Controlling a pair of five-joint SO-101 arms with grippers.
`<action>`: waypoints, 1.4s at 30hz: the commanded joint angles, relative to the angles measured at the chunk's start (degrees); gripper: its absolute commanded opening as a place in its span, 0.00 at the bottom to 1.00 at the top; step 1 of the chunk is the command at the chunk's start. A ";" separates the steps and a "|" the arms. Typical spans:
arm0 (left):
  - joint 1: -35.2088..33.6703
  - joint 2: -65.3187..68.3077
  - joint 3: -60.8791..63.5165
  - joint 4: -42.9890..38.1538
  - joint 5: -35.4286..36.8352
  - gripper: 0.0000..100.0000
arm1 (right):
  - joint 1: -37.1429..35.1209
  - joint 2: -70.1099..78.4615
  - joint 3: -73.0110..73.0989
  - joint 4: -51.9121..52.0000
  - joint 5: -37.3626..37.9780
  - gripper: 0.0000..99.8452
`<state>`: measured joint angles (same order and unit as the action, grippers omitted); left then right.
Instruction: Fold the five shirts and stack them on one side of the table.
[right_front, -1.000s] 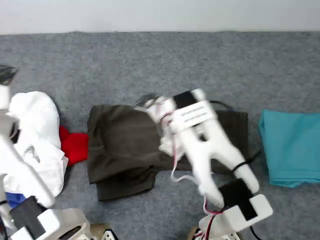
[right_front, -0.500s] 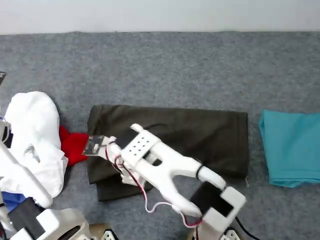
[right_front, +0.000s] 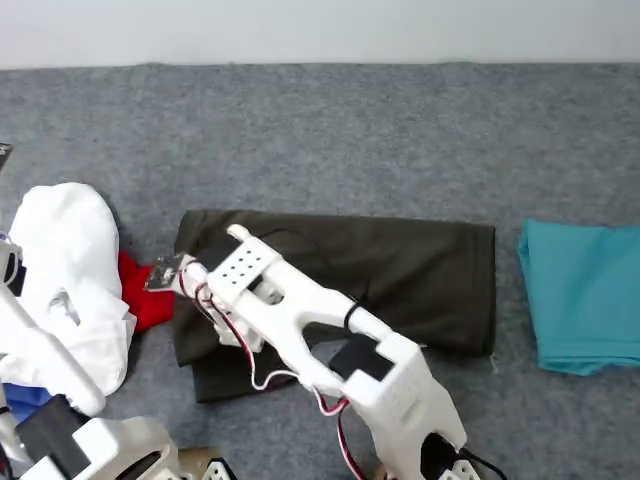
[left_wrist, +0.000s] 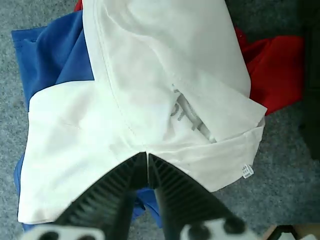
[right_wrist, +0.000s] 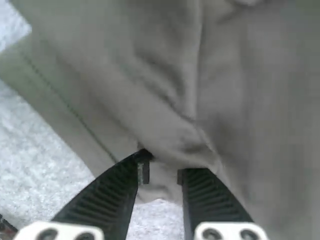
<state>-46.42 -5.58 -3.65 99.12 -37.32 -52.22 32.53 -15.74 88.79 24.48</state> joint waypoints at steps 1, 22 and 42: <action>-0.53 -2.90 -0.22 0.79 -0.44 0.02 | 3.47 0.48 -6.42 1.27 -0.53 0.08; -0.53 -2.90 -0.22 0.62 -0.44 0.02 | -6.64 -0.92 -15.47 12.79 -0.26 0.13; -0.53 -2.90 -0.22 0.53 -0.44 0.02 | -0.92 6.46 -22.77 6.73 -0.09 0.01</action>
<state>-46.42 -5.58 -3.65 99.12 -37.32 -57.49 40.00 -34.64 95.91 24.48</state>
